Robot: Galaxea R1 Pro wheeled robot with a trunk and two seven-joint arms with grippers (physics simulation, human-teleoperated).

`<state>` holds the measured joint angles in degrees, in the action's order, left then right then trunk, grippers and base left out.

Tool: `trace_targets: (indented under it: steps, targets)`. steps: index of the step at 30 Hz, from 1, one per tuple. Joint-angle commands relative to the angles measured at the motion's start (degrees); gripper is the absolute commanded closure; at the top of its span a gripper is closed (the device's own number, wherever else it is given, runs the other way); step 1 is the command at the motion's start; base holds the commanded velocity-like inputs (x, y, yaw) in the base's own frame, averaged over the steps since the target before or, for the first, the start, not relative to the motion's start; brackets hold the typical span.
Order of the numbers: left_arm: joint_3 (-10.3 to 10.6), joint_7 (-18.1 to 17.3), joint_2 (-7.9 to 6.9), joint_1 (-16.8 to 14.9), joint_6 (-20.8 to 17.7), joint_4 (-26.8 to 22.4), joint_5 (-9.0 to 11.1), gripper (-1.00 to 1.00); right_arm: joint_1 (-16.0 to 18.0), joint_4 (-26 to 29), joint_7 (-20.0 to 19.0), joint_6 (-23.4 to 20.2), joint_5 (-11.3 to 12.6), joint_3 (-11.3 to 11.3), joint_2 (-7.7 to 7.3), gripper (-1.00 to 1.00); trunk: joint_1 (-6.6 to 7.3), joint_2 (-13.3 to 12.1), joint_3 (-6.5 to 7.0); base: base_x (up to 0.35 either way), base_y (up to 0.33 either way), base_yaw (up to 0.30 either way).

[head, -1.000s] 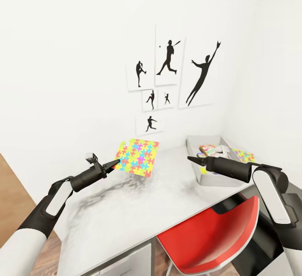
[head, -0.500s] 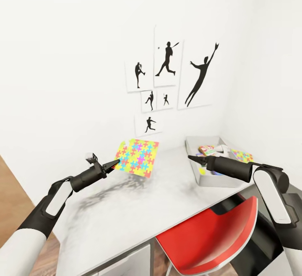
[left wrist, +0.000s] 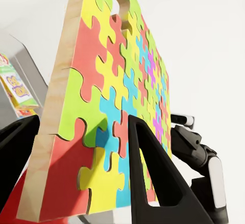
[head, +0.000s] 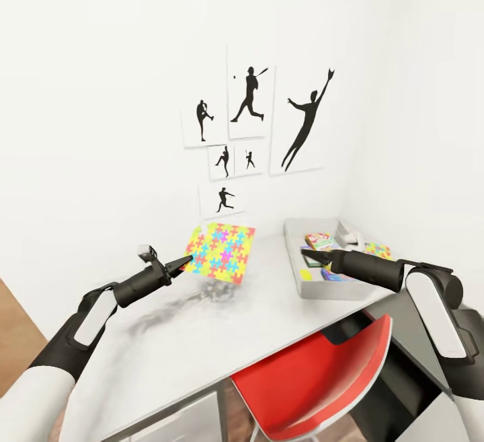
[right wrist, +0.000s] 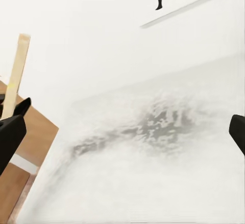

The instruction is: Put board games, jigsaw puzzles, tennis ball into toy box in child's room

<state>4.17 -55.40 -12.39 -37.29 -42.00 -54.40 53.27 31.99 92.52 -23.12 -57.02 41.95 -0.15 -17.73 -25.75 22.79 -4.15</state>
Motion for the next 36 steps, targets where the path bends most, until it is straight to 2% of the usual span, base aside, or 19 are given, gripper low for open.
trace_targets:
  steps: [1, 24, 36]
  targets:
    - [0.13, 0.12, -0.03, -0.06, -0.35, 0.00, 0.39, 1.00, 0.07, -0.02, -0.44, -0.17, -0.38, -0.02, -0.01, -1.00, -0.04, 0.13, -0.13, 0.000, -0.275, 0.000]
    - [0.14, 0.32, 0.09, -0.06, -0.30, 0.08, 0.34, 1.00, 0.09, -0.01, -0.44, -0.20, -0.37, -0.03, 0.02, -1.00, -0.04, 0.13, -0.13, 0.001, -0.287, 0.000]
    - [0.10, 1.52, 0.09, 0.39, 1.25, 0.23, 0.43, 1.00, 0.09, -0.02, -0.44, -0.18, -0.37, -0.01, -0.02, -1.00, -0.04, 0.13, -0.13, 0.107, -0.232, -0.003]
